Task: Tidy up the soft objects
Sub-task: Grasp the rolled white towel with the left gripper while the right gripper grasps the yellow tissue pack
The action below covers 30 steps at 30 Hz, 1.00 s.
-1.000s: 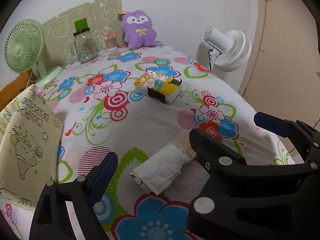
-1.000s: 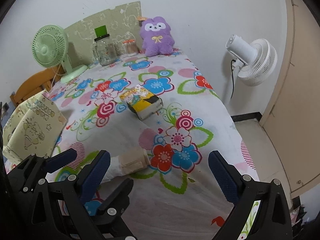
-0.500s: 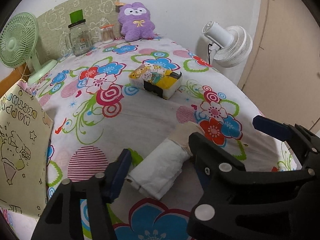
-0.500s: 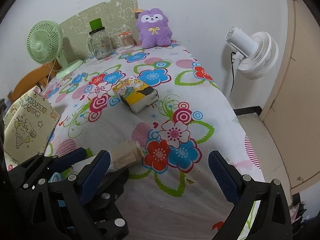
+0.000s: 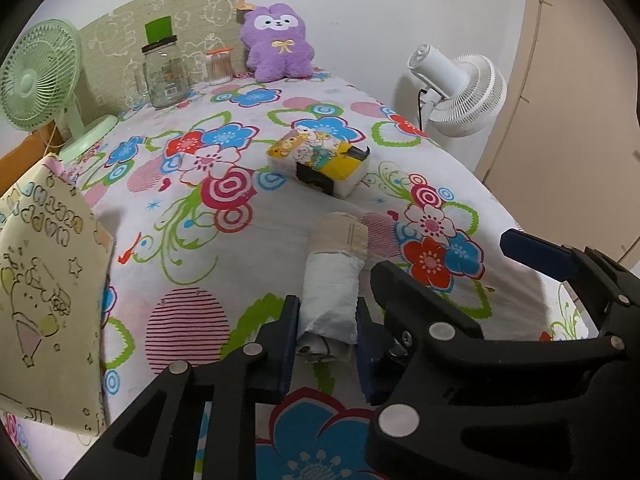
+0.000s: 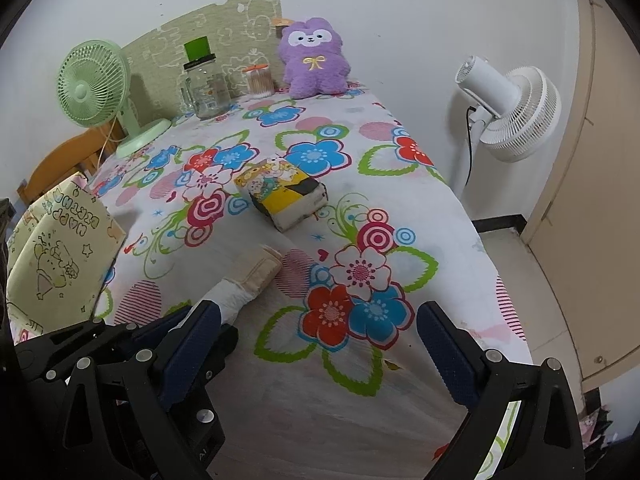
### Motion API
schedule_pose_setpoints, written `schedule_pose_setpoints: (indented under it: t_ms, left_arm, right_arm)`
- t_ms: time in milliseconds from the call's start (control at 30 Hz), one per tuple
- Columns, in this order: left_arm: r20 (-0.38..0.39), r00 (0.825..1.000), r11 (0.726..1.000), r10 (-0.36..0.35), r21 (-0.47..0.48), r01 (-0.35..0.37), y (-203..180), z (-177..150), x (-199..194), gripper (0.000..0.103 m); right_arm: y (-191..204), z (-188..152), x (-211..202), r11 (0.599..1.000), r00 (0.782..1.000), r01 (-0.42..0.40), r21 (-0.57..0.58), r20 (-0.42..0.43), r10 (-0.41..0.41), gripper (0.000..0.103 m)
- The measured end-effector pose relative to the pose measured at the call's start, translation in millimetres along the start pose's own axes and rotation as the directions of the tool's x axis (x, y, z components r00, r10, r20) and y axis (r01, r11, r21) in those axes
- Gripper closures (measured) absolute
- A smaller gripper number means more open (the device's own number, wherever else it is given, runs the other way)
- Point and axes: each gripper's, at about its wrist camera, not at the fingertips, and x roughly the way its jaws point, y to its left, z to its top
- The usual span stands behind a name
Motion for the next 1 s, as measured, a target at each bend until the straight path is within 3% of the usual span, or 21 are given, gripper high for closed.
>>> schedule_pose_setpoints:
  t_ms: [400, 1000]
  left_arm:
    - [0.052, 0.996, 0.995, 0.076, -0.06, -0.073, 18, 13, -10, 0.079]
    - [0.038, 0.981, 0.968, 0.191, -0.17, -0.182, 39, 47, 13, 0.079]
  right_arm:
    - [16, 17, -1, 0.999, 0.999, -0.03, -0.032, 0.031, 0.031, 0.003]
    - [19, 60, 34, 0.995, 0.998, -0.055, -0.088, 0.036, 0.058, 0.009]
